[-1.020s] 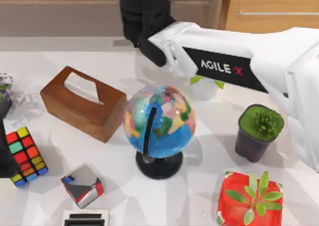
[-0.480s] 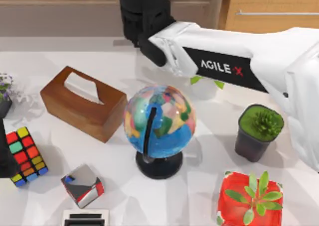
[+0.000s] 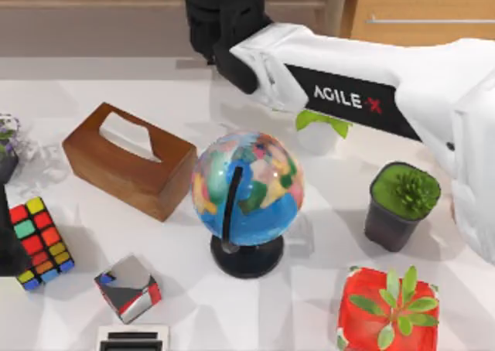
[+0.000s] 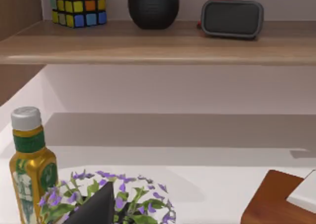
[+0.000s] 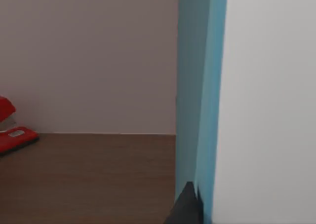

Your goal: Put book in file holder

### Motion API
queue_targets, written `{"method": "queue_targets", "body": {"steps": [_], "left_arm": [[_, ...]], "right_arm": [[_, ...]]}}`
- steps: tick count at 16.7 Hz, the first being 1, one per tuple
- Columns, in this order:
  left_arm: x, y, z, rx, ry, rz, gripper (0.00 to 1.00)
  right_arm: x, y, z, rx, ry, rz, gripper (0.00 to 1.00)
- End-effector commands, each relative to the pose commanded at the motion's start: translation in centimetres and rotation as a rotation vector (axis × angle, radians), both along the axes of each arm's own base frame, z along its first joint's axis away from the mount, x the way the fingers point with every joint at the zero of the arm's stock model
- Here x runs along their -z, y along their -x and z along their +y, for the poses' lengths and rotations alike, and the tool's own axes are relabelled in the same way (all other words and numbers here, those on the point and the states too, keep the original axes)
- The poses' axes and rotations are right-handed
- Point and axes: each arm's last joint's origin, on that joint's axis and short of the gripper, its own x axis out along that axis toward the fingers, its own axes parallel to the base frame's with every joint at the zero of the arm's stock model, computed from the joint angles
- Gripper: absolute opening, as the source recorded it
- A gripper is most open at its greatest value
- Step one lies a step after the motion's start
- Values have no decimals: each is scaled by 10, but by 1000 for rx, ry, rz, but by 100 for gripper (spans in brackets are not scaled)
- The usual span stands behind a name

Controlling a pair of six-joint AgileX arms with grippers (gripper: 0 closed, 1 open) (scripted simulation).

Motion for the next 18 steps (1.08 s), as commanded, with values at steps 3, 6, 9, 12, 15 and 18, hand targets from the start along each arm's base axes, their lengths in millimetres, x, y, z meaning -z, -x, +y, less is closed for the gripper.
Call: {"method": "queue_targets", "body": {"steps": [3,6,9,12,15,18], "left_arm": [[0,0,0,0,0,0,100],[0,0,0,0,0,0,100],[0,0,0,0,0,0,100],[0,0,0,0,0,0,100],[0,0,0,0,0,0,100],[0,0,0,0,0,0,100]], "right_arm": [[3,0,0,0,2,4,0],[-5,5,-3,-22,-9,2,0],[-16,20,-11,-85,-24,20,0],[-26,43,-26,-181,-43,65,0],[-36,73,-49,-291,-82,119,0],[-44,103,-81,-394,-147,176,0]]}}
